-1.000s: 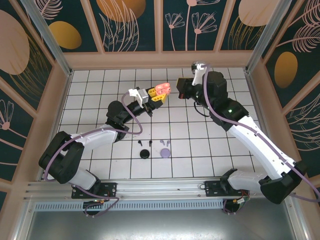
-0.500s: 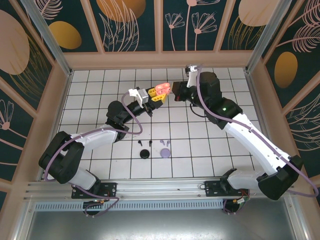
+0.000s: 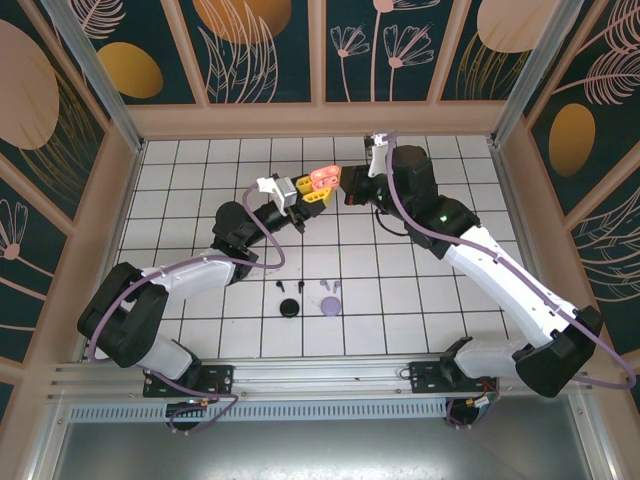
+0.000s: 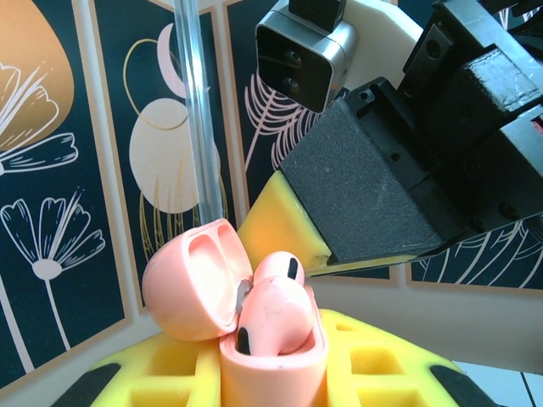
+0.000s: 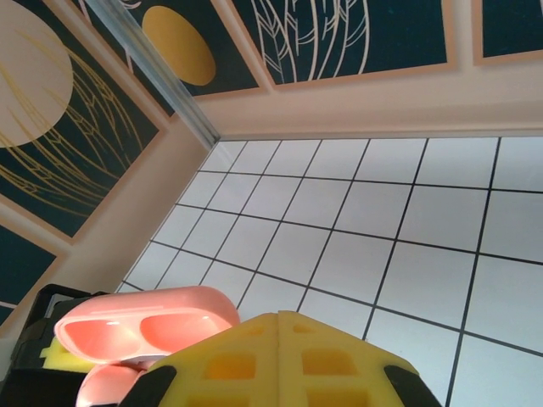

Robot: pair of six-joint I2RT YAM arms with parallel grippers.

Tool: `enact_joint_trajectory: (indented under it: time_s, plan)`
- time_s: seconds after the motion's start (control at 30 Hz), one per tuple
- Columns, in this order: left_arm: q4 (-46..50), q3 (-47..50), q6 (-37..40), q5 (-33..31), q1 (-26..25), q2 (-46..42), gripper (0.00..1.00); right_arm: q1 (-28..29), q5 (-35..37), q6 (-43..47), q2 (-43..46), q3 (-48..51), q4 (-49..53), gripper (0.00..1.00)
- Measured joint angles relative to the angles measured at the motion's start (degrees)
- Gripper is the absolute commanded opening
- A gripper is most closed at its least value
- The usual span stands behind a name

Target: Insert the wireless bluetooth earbuds into the charging case

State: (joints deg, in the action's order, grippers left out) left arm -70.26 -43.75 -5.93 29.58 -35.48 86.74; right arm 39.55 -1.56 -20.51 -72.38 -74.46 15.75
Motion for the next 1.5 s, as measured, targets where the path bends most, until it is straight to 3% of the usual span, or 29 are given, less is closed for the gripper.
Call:
enact_joint_trajectory:
  time_s: [0.37,0.83,1.03,1.3,1.5]
  plan:
    - [0.22,0.0,0.28,0.31,-0.11,0.0,0.0,-0.57,2.14,0.9,-0.85,-6.69,4.33,0.01]
    - [4.42,0.0,2.71,3.65,-0.11,0.13,0.0,-2.51,-3.04,4.35,-23.3,-32.46,19.82,0.0]
    - [5.57,-0.09,2.91,4.44,-0.13,0.31,0.0,-2.05,-4.48,4.96,-22.16,-29.33,24.61,0.0]
    - [6.43,-0.44,2.73,5.66,-1.36,1.62,0.0,1.09,-2.73,2.01,-8.81,-15.43,23.1,0.0]
    - [6.4,-1.27,0.5,3.04,-0.83,2.71,0.0,-3.93,0.61,-3.65,-1.22,-8.07,20.57,0.02]
